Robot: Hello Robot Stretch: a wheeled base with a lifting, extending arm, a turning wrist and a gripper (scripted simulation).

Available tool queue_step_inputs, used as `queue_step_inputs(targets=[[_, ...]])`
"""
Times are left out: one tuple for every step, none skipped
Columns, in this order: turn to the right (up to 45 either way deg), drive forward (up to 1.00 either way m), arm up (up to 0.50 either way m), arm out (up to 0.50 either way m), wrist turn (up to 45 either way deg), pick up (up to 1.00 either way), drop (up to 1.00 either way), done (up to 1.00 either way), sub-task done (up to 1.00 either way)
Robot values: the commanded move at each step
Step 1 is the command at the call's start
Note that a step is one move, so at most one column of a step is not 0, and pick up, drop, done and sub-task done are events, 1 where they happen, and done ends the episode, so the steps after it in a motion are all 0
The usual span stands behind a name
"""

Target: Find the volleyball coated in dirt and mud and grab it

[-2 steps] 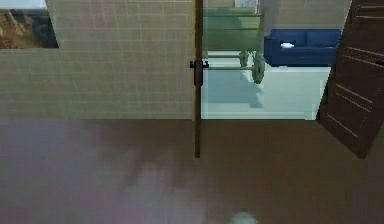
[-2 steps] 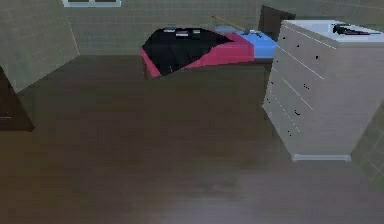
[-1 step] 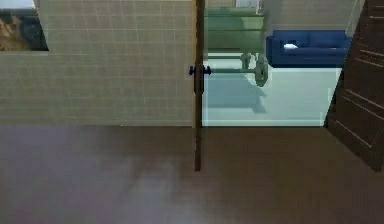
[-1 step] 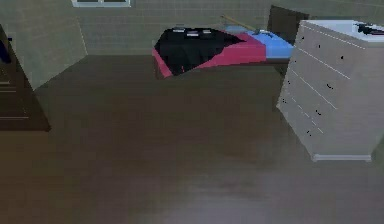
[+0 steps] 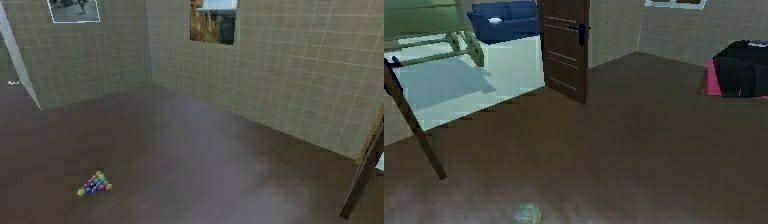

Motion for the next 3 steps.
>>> queue_step_inputs(targets=[[-15.0,0.00,0.00,0.00,0.0,0.00,0.00,0.00,0.00],[0.0,0.00,0.16,0.00,0.0,0.00,0.00,0.00,0.00],[0.0,0.00,0.00,0.42,0.0,0.00,0.00,0.00,0.00]])
